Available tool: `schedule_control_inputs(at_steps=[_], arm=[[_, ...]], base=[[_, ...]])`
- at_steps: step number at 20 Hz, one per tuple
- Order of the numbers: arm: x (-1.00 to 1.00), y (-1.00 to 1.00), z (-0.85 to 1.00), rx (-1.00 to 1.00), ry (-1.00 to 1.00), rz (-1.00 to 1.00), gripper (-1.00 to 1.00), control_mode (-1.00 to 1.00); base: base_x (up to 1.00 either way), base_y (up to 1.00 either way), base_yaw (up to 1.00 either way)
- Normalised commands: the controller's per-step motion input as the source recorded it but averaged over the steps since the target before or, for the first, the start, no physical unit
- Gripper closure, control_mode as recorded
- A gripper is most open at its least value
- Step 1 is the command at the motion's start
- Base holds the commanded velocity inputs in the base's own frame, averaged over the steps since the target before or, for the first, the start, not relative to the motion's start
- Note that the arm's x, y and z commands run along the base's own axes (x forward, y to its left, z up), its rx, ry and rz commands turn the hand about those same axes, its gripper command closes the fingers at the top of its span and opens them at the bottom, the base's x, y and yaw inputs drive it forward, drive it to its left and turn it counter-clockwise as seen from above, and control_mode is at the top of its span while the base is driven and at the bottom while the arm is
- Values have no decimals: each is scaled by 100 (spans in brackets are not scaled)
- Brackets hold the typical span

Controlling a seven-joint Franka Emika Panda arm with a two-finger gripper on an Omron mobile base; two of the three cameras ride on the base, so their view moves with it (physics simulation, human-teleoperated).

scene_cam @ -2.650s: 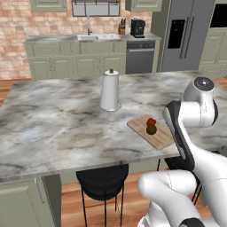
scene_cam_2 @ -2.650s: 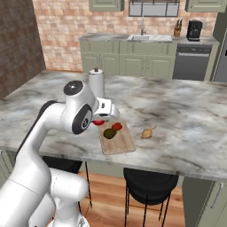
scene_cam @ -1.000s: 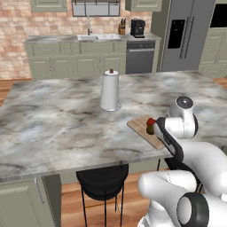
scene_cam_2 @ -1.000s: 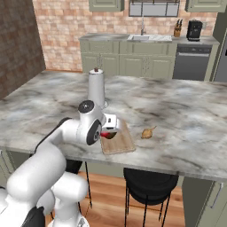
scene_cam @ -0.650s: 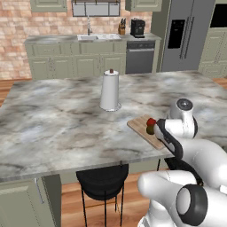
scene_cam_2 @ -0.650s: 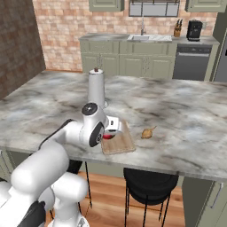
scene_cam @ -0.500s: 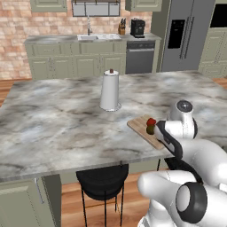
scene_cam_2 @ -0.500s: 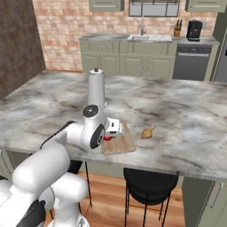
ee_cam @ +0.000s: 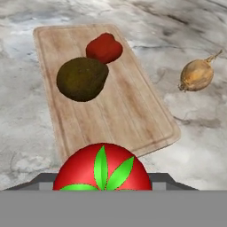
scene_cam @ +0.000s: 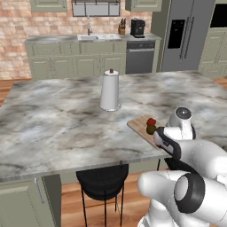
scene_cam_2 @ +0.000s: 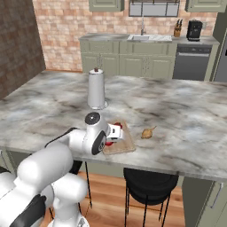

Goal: Place the avocado, onion, tomato, and bell pepper on the cutting board.

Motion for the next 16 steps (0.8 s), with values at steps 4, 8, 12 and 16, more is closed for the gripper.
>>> schedule_control_inputs(at_steps=[4, 8, 12, 16], arm=[[13, -6, -20, 0, 0, 0, 100, -100], [21, -2, -16, 0, 0, 0, 100, -100], [30, 0, -10, 0, 0, 1, 100, -100], [22, 0, -13, 0, 0, 1, 100, -100]], base=[[0, 0, 0], [0, 0, 0], [0, 0, 0], [0, 0, 0]])
